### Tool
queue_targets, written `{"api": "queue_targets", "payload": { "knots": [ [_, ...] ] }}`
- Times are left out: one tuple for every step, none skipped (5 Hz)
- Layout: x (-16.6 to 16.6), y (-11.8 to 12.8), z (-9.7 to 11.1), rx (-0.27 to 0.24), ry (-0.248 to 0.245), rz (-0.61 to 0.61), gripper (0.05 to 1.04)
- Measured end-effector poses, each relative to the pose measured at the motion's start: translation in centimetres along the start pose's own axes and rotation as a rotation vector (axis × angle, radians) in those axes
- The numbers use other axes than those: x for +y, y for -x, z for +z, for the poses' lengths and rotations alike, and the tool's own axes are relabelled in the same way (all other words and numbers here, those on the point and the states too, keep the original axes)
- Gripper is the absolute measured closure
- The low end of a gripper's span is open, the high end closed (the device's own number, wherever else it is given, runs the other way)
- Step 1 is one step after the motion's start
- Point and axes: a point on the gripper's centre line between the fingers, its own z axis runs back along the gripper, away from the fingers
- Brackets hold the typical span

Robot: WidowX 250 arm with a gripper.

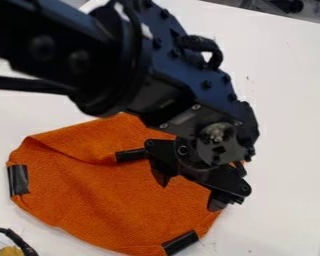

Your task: Unfold the cloth from the bottom to top left

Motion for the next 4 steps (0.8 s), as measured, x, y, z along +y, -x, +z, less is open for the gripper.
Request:
{"api": "queue_targets", "payload": {
  "knots": [
    [0.1,0.3,-0.4,0.017,-0.003,-0.009,0.083],
    [2.3,-0.8,-1.6,0.023,0.014,-0.034,0.083],
    [5.1,-1.8,-2.7,0.036,0.013,-0.075,0.083],
    [7.8,-2.3,-4.0,0.045,0.022,-0.102,0.083]
  ]
}}
